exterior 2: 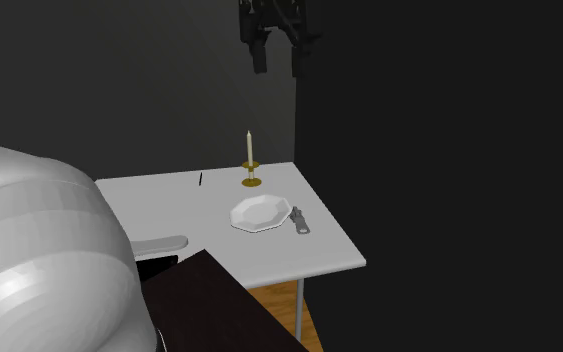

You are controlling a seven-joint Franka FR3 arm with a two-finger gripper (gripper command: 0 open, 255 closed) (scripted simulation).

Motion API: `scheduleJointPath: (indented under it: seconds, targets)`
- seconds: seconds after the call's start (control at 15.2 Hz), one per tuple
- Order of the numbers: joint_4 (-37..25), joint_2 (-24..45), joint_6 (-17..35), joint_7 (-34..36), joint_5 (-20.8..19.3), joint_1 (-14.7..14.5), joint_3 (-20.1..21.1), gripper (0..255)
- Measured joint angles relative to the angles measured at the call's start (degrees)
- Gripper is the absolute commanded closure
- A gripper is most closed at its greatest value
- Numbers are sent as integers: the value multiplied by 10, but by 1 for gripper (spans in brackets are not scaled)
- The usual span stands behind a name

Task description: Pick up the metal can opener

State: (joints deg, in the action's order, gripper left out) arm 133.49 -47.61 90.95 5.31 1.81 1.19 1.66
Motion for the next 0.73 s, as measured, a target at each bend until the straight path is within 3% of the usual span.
scheduleJointPath:
  seconds: [0.2,0.73]
  targets:
    - [14,10,24,-11,0,-4,-2,0]
    - [78,104,181,-78,5,-31,-11,0]
